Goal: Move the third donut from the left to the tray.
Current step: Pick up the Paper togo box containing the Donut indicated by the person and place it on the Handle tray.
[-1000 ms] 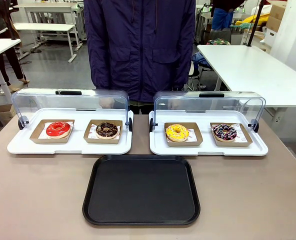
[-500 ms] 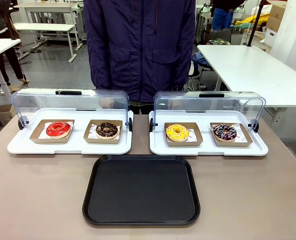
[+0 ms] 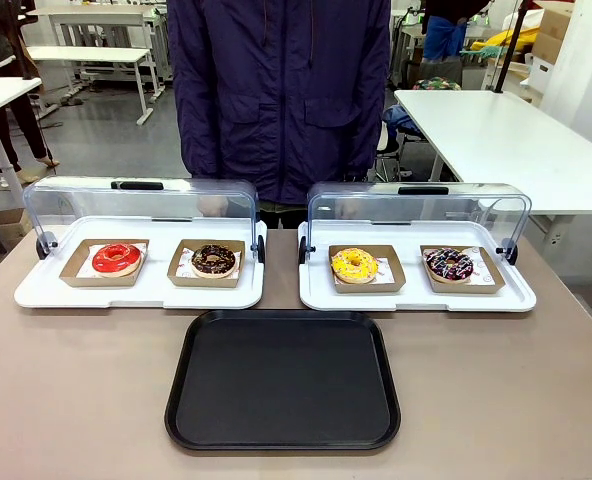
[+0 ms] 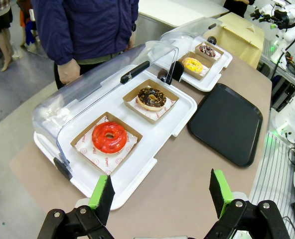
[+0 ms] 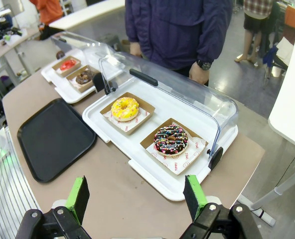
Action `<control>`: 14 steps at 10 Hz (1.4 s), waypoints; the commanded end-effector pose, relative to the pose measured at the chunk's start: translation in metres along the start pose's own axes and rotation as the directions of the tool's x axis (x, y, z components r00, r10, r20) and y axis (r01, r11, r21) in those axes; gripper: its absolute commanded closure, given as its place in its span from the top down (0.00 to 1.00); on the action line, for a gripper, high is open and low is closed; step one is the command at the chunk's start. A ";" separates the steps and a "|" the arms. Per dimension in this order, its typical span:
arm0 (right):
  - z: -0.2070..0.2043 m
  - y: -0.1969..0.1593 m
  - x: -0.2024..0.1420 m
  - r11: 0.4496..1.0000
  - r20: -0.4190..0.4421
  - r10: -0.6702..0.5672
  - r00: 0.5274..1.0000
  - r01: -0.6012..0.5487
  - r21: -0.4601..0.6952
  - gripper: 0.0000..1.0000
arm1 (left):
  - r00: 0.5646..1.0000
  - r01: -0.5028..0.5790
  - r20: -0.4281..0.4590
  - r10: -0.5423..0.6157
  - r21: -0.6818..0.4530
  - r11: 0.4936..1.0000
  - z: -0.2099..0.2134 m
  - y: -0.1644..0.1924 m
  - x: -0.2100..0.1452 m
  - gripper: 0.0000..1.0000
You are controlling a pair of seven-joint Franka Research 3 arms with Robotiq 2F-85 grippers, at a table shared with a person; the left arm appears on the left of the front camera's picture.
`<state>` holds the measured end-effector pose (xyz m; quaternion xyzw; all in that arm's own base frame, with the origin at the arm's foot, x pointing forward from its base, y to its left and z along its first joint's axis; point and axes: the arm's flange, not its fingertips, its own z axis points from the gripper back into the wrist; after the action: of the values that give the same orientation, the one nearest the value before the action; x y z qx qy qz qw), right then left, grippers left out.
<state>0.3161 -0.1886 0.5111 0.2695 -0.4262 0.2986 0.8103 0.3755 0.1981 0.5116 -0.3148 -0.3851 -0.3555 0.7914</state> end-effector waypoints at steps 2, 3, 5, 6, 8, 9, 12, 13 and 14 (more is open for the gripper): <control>0.000 -0.002 0.003 1.000 0.030 0.023 0.999 -0.023 0.004 1.00 | 1.000 0.012 0.009 -0.012 -0.008 1.000 0.000 -0.001 0.001 1.00; 0.000 -0.002 0.003 1.000 0.030 0.023 0.999 -0.023 0.004 1.00 | 1.000 0.012 0.009 -0.012 -0.008 1.000 0.000 -0.001 0.001 1.00; 0.000 -0.002 0.003 1.000 0.030 0.023 0.999 -0.023 0.004 1.00 | 1.000 0.012 0.009 -0.012 -0.008 1.000 0.000 -0.001 0.001 1.00; 0.000 -0.002 0.003 1.000 0.030 0.023 0.999 -0.023 0.004 1.00 | 1.000 0.012 0.009 -0.012 -0.008 1.000 0.000 -0.001 0.001 1.00; 0.000 -0.002 0.003 1.000 0.030 0.023 0.999 -0.023 0.004 1.00 | 1.000 0.012 0.009 -0.012 -0.008 1.000 0.000 -0.001 0.001 1.00; 0.000 -0.002 0.003 1.000 0.030 0.023 0.999 -0.023 0.004 1.00 | 1.000 0.012 0.009 -0.012 -0.008 1.000 0.000 -0.001 0.001 1.00; 0.000 -0.002 0.003 1.000 0.030 0.023 0.999 -0.023 0.004 1.00 | 1.000 0.012 0.009 -0.012 -0.008 1.000 0.000 -0.001 0.001 1.00; 0.000 -0.002 0.003 1.000 0.030 0.023 0.999 -0.023 0.004 1.00 | 1.000 0.012 0.009 -0.012 -0.008 1.000 0.000 -0.001 0.001 1.00; 0.000 -0.002 0.003 1.000 0.030 0.023 0.999 -0.023 0.004 1.00 | 1.000 0.012 0.009 -0.012 -0.008 1.000 0.000 -0.001 0.001 1.00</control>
<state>0.3161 -0.1886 0.5111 0.2695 -0.4262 0.2987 0.8103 0.3755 0.1981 0.5116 -0.3148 -0.3851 -0.3555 0.7914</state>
